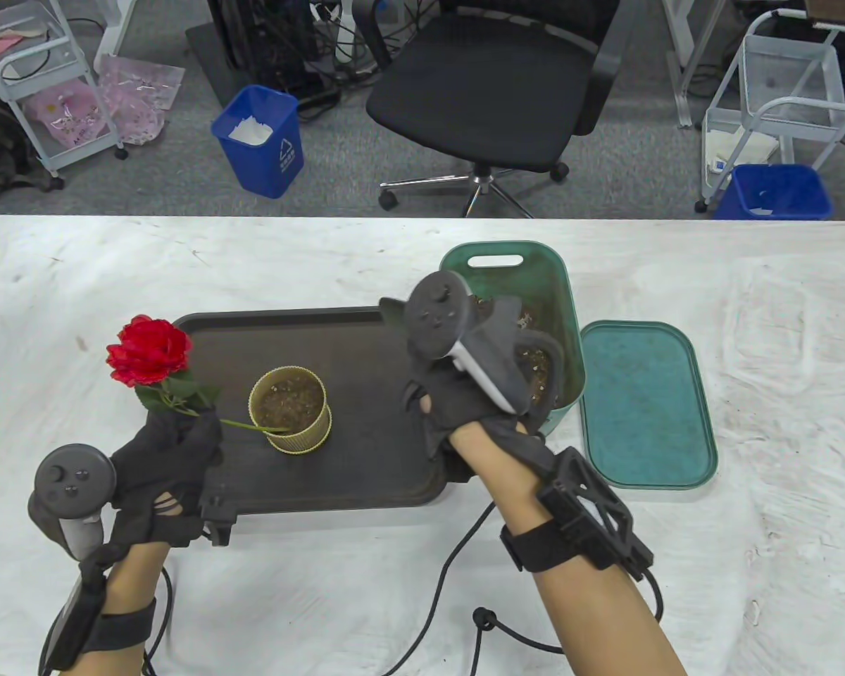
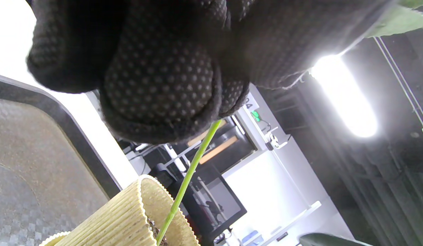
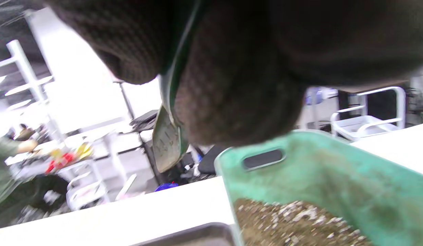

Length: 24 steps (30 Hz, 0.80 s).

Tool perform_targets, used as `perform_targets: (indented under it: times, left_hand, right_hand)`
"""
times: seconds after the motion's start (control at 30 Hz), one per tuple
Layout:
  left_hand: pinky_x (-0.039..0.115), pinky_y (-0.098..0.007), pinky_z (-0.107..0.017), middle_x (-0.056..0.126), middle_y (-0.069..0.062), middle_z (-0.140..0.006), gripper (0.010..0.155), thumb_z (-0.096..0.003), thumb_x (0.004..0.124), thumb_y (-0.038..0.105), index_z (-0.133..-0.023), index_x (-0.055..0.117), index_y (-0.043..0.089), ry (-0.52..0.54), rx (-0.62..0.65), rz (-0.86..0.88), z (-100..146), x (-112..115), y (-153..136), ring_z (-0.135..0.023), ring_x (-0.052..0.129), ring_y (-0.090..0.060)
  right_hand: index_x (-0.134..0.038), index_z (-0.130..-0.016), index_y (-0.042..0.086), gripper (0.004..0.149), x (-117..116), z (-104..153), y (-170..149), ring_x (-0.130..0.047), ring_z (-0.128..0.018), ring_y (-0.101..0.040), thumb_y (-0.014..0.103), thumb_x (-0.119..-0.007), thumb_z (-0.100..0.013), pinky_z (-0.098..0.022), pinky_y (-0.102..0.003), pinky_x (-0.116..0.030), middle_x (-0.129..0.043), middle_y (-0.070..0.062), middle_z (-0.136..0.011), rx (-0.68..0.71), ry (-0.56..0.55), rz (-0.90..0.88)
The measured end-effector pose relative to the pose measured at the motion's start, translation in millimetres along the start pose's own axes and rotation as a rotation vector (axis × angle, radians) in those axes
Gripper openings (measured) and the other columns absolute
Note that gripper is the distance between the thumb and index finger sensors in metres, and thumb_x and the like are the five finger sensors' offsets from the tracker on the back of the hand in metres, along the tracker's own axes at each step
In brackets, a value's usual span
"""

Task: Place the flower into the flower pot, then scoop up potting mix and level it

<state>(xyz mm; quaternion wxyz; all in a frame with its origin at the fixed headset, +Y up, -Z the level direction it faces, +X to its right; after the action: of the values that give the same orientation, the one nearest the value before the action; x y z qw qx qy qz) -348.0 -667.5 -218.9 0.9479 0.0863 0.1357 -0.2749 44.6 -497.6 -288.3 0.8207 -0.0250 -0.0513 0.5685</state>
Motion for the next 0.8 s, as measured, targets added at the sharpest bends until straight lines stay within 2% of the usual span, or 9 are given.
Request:
perform_targets:
  times: [0.07,0.17,0.27,0.33,0.43,0.57,0.63,0.8]
  left_hand:
    - [0.097,-0.035,-0.028,0.104,0.004,-0.058,0.045,-0.0390,0.089,0.045,-0.076,0.088,0.020,0.001,-0.006,0.005,0,0,0,-0.023,0.113,-0.015]
    - [0.097,-0.035,-0.028,0.104,0.004,-0.058,0.045,-0.0391,0.089,0.045,-0.076,0.088,0.020,0.001,-0.014,0.011,0,0,-1,-0.023,0.113,-0.015]
    - [0.097,-0.035,-0.028,0.104,0.004,-0.058,0.045,-0.0391,0.089,0.045,-0.076,0.088,0.020,0.004,-0.018,0.009,-1,-1,-1,-0.023,0.113,-0.015]
    - [0.097,-0.035,-0.028,0.104,0.004,-0.058,0.045,-0.0390,0.089,0.045,-0.076,0.088,0.019,0.005,-0.021,0.011,-1,-1,-1,-0.023,0.113,-0.015]
    - [0.097,-0.035,-0.028,0.104,0.004,-0.058,0.045,-0.0390,0.089,0.045,-0.076,0.088,0.019,0.004,-0.019,0.011,-1,-1,0,-0.023,0.113,-0.015]
    - [0.097,-0.035,-0.028,0.104,0.004,-0.058,0.045,-0.0391,0.089,0.045,-0.076,0.088,0.020,0.006,-0.020,0.013,-1,-1,0,-0.023,0.113,-0.015]
    - [0.097,-0.035,-0.028,0.104,0.004,-0.058,0.045,-0.0389,0.089,0.045,-0.076,0.088,0.019,0.005,-0.019,0.011,-1,-1,0,-0.023,0.113,-0.015]
    - [0.097,-0.035,-0.027,0.104,0.004,-0.058,0.045,-0.0390,0.089,0.045,-0.076,0.089,0.019,0.006,-0.023,0.013,-1,-1,-1,-0.023,0.113,-0.015]
  right_hand:
    - [-0.081,-0.083,0.006,0.050,13,-14,-30,-0.105,-0.018,-0.026,0.033,-0.083,-0.040,-0.006,-0.036,-0.092,-0.101,-0.015,-0.056,-0.085,-0.034,-0.048]
    - [-0.080,-0.084,0.006,0.051,11,-34,-57,-0.105,-0.020,-0.027,0.032,-0.083,-0.040,-0.007,-0.037,-0.092,-0.100,-0.016,-0.058,-0.186,-0.008,-0.029]
    - [-0.078,-0.085,0.005,0.052,-6,-55,-77,-0.106,-0.022,-0.027,0.032,-0.083,-0.041,-0.009,-0.037,-0.093,-0.099,-0.016,-0.061,-0.260,0.062,0.023]
    - [-0.078,-0.085,0.005,0.052,-30,-73,-87,-0.107,-0.022,-0.027,0.032,-0.083,-0.041,-0.009,-0.036,-0.094,-0.100,-0.016,-0.060,-0.311,0.146,0.059]
    - [-0.079,-0.085,0.004,0.052,-61,-93,-93,-0.108,-0.020,-0.026,0.032,-0.082,-0.041,-0.007,-0.034,-0.095,-0.100,-0.017,-0.059,-0.367,0.301,0.158]
    - [-0.080,-0.084,0.002,0.052,-88,-107,-90,-0.108,-0.016,-0.024,0.032,-0.083,-0.041,-0.004,-0.032,-0.095,-0.101,-0.018,-0.057,-0.369,0.347,0.296]
    - [-0.080,-0.083,0.002,0.052,-99,-110,-91,-0.108,-0.016,-0.023,0.033,-0.082,-0.041,-0.004,-0.032,-0.094,-0.101,-0.018,-0.057,-0.363,0.415,0.331]
    - [-0.079,-0.084,0.003,0.052,-113,-110,-95,-0.106,-0.017,-0.023,0.032,-0.081,-0.042,-0.005,-0.033,-0.093,-0.101,-0.017,-0.057,-0.341,0.526,0.183]
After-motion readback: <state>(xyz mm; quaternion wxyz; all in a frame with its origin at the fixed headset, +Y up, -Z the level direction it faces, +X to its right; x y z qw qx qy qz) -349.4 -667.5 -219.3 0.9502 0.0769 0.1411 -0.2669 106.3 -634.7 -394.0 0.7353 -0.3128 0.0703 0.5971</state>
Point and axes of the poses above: the tracker on the back of each hand, its own y axis roughly to the thumb side, its own z axis roughly from the fingertips to the wrist, x = y × z, the point moved 1 cm from there along -z, roughly from the wrist to the fingertips
